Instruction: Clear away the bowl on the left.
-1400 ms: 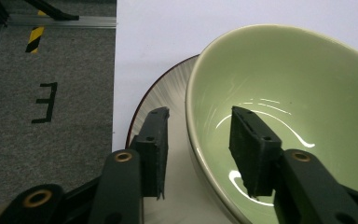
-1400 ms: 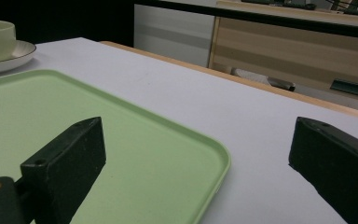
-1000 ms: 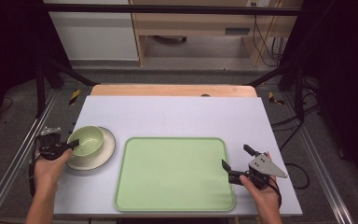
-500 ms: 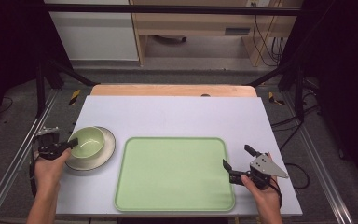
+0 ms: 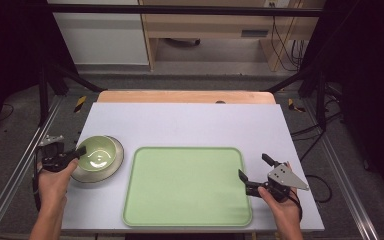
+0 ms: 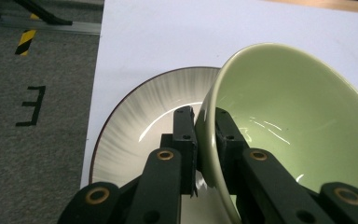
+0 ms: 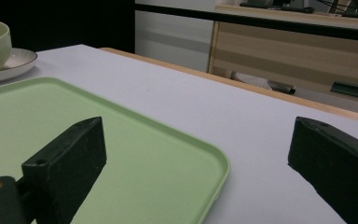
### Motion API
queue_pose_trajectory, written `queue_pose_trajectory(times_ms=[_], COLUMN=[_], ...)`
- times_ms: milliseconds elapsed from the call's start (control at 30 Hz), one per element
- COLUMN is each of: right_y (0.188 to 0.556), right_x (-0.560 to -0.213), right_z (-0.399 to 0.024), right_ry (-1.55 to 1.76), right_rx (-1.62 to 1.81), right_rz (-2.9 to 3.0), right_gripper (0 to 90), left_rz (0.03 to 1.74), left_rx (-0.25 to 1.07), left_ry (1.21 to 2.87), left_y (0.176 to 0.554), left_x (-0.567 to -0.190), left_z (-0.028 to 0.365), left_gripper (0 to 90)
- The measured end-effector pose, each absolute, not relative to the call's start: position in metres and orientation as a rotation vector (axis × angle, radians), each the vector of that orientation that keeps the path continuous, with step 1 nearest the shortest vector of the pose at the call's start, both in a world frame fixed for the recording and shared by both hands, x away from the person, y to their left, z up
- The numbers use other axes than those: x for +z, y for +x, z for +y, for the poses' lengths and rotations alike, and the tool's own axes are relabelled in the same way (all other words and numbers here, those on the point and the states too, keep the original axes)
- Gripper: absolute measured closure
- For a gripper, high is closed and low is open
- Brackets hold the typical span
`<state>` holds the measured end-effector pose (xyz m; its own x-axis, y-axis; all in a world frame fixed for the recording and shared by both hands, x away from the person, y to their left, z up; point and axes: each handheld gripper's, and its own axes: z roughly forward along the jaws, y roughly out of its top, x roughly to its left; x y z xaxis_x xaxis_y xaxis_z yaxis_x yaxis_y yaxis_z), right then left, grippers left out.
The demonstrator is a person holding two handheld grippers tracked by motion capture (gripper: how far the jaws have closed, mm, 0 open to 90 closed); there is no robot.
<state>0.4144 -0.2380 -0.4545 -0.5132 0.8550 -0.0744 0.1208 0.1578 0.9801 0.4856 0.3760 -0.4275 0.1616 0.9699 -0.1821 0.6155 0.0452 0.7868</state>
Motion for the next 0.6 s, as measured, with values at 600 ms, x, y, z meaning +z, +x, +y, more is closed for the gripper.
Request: queue_pose_trajectory(times_ms=[600], right_y=[0.413], right_x=[-0.454], right_z=[-0.239], right_ry=[0.931], right_rx=[1.407], right_rz=[1.765], right_gripper=[4.4], left_rz=[1.477], left_rx=[0.566], left_ry=[1.629], left_y=[0.476], left_x=[-0.408], left_z=[0.373], left_gripper=[81.8])
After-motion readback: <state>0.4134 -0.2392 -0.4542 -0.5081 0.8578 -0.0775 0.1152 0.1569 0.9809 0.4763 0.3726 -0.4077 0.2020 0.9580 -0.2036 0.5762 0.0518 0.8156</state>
